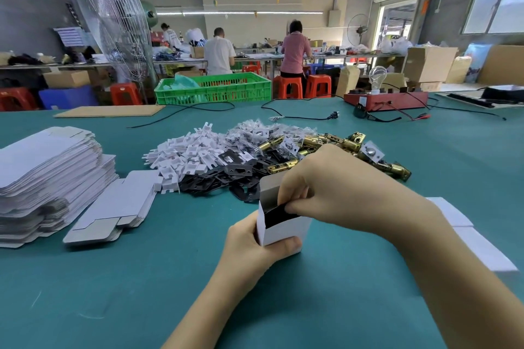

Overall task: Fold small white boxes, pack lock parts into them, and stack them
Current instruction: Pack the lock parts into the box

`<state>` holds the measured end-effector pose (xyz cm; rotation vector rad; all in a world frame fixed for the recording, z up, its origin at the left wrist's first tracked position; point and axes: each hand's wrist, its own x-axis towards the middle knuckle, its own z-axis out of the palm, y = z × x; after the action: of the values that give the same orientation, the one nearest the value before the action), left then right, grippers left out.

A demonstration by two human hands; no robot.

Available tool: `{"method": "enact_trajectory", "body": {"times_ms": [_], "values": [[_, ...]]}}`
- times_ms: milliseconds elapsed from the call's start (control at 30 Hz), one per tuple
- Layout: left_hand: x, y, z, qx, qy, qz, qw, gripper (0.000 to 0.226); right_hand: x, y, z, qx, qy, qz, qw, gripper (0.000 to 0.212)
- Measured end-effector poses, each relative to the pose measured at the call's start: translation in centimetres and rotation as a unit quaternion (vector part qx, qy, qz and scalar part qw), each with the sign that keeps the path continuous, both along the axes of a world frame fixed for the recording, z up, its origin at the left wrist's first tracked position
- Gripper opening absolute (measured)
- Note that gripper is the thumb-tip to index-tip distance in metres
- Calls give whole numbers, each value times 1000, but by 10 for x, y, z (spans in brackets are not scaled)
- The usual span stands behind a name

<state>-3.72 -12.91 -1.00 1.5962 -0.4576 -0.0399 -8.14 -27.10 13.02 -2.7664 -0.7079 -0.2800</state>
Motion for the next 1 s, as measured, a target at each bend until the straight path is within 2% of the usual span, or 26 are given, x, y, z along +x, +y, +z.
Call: {"method": "enact_trajectory", "body": {"times_ms": [267, 367, 467, 667, 767, 900, 1000], "values": [[2, -1, 1, -3, 11, -3, 1000, 33, 13, 4, -14, -17, -6, -12, 1000, 21], [3, 0, 1, -13, 16, -3, 1000, 35, 11, -2, -9, 37, 25, -4, 999, 34], [3, 1, 1, -7, 14, -13, 1000, 38, 10, -16, 2, 119, 2, -20, 993, 50], [3, 1, 0, 14, 12, -13, 1000, 35, 16, -37, 3, 230, -66, -85, 967, 39], [3, 0, 0, 7, 24, -7, 1000, 31, 25, -41, -5, 236, -59, -109, 964, 39], [7, 1, -1, -31, 70, 55, 996, 32, 43, -49, -27, 252, -13, -157, 955, 37], [10, 4, -1, -58, 93, 101, 989, 38, 60, -57, -50, 247, 26, -198, 948, 50]]}}
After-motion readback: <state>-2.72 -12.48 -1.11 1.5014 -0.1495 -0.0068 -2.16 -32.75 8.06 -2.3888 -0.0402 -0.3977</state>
